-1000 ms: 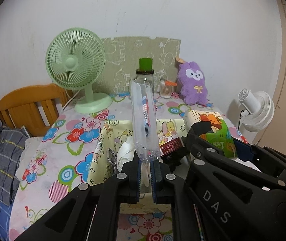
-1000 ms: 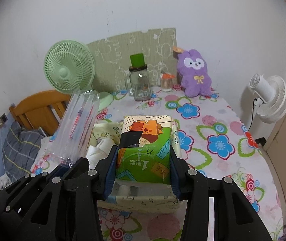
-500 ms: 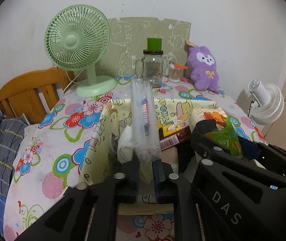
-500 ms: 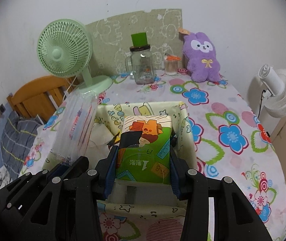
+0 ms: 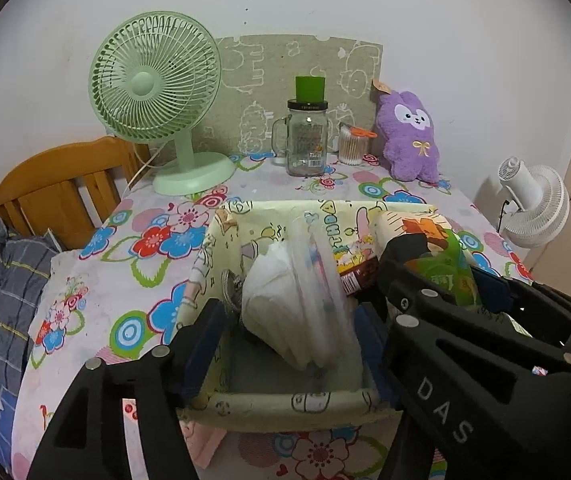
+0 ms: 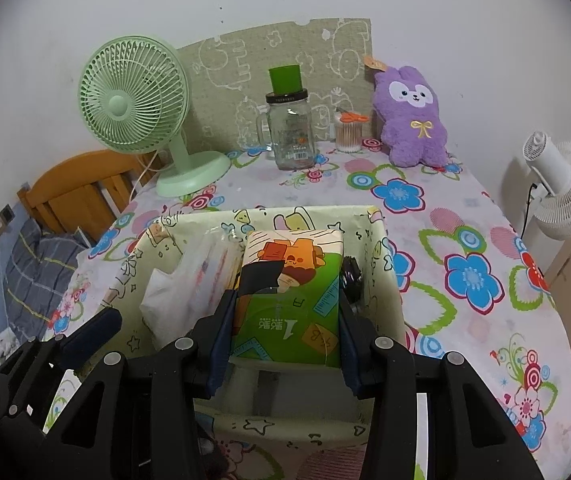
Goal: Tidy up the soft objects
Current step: 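Lower both packs into the basket and open both tools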
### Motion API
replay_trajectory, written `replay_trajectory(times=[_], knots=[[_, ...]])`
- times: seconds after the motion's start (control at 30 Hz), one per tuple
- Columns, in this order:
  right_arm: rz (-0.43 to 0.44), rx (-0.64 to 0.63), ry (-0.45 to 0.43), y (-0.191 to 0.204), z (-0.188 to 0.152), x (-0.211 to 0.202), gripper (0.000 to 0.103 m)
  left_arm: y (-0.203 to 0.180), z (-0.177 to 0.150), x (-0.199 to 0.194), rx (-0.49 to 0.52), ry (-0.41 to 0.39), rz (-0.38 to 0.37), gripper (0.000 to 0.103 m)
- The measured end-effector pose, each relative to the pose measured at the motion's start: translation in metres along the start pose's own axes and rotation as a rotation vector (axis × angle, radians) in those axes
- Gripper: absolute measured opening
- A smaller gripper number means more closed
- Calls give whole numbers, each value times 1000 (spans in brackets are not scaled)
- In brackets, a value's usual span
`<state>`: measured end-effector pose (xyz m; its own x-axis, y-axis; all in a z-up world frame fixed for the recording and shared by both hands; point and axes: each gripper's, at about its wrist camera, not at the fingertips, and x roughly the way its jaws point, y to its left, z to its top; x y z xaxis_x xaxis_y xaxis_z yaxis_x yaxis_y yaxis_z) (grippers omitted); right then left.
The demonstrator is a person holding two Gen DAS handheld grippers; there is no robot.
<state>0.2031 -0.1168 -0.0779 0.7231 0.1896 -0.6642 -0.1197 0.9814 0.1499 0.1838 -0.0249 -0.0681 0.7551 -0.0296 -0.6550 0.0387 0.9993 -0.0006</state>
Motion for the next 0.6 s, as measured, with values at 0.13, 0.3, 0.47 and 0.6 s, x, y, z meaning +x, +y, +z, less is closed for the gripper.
replay_trajectory(times=[0.13, 0.3, 0.47, 0.6], knots=[[1, -13, -15, 1, 5, 2, 48, 2, 7, 6, 1, 0, -8, 72], [11, -14, -17, 0, 11, 7, 49, 3, 10, 10, -4, 1, -6, 73], [32, 1, -5, -2, 10, 14, 53, 2, 8, 14, -2, 15, -8, 77], [48, 6, 1, -2, 9, 15, 64, 2, 6, 13, -1, 17, -8, 80]])
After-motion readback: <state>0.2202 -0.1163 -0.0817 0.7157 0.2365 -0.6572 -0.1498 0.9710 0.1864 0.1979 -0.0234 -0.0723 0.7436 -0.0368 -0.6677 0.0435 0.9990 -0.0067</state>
